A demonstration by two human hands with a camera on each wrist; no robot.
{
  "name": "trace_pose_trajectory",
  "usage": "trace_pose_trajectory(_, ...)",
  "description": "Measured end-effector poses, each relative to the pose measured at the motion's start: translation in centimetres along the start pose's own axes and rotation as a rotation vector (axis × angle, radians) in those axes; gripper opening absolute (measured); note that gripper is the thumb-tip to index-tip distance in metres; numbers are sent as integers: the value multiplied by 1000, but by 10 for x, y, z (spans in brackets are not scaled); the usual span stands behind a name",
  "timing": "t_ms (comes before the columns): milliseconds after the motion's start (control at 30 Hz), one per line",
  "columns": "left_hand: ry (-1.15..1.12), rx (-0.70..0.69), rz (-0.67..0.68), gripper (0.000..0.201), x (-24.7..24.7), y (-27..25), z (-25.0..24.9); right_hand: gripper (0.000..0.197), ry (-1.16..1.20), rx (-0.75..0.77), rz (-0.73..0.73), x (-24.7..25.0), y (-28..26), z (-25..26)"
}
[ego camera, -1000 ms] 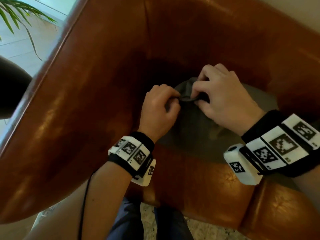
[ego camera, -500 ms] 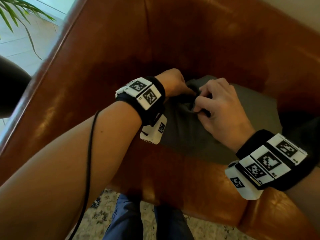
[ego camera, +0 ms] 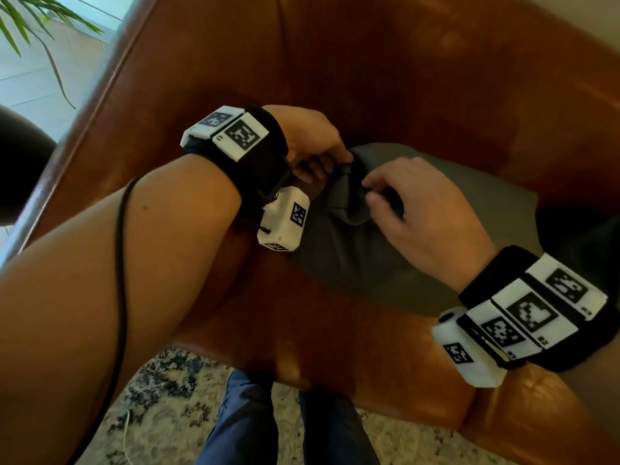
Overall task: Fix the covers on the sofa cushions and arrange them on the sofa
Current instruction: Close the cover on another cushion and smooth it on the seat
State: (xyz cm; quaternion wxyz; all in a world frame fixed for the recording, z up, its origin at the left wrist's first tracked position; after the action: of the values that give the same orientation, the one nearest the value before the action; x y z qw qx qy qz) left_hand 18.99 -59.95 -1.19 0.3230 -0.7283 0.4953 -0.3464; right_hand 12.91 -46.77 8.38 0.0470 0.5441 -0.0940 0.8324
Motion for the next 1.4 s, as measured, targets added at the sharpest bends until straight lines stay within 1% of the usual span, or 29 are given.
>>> trace_pose_trajectory(67, 0, 29, 26, 9, -2, -3, -2, 20, -111, -59, 0, 1, 11, 0)
trace_pose_trajectory(133, -5, 39, 32, 10, -2, -5, -5, 23, -273, -128, 92, -4, 24, -4)
trace_pose_trajectory(167, -8, 42, 32, 11, -1, -6, -6, 22, -314, -166, 144, -6, 31, -4)
trace_pose_trajectory(267, -35, 60, 59, 17, -2, -7, -5, 17, -337, -287, 304, -11, 48, -4)
trace_pose_trajectory(333, -63, 75, 67, 20, -1, -7, -3, 29, -364, -312, 378, -17, 57, 0)
trace_pose_trajectory(367, -77, 81, 67, 22, -1, -6, -2, 32, -370, -316, 396, -21, 59, 1)
trace_pose_trajectory(433, -86, 93, 71, 23, -1, -4, 1, 30, -347, -322, 442, -30, 61, 0)
trace_pose_trajectory(533, -83, 101, 72, 19, -2, -2, 5, 24, -198, -369, 523, -39, 57, -6)
trace_pose_trajectory(600, -86, 99, 69, 19, -3, -2, 7, 20, -121, -397, 536, -42, 55, -8)
trace_pose_trajectory(700, -98, 89, 59, 25, -4, 0, 7, 15, -78, -427, 559, -47, 55, -8)
trace_pose_trajectory(800, -106, 86, 64, 27, -5, 1, 7, 15, -64, -450, 520, -49, 57, -9)
trace_pose_trajectory(900, -121, 80, 70, 18, -4, -1, 9, 16, -53, -437, 497, -45, 55, -8)
trace_pose_trajectory(967, -136, 68, 52, 13, -3, -3, 9, 15, -52, -392, 463, -38, 53, -8)
trace_pose_trajectory(1000, -145, 58, 43, 14, -3, -4, 9, 15, -45, -362, 424, -33, 52, -8)
trace_pose_trajectory(1100, -180, 11, -9, 27, -2, -3, 9, 19, -67, -266, 262, -13, 49, -5)
trace_pose_trajectory(1167, -229, -44, -85, 26, -1, -5, 6, 15, -126, -190, 137, 0, 47, -2)
trace_pose_trajectory(1233, -288, -90, -197, 24, 3, -10, 5, 10, -140, -125, 8, 10, 42, 0)
trace_pose_trajectory(1300, -340, -106, -265, 30, 5, -19, 9, 8, -106, -92, -86, 15, 37, -2)
trace_pose_trajectory(1400, -292, -113, -223, 41, -7, -33, 11, 8, -72, -57, -165, 16, 31, -4)
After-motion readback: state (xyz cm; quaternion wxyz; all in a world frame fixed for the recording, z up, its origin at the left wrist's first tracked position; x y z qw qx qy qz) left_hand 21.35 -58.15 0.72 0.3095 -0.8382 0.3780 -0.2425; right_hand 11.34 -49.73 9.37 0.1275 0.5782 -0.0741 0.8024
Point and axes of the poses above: each hand's wrist, its own y-axis towards the middle knuckle, its own x-axis out of the back of the hand, z = x × y, the point moved 6 cm from there along y, towards the middle knuckle, and after that the axes turned 4 degrees about -z, right-handed, at the moved point
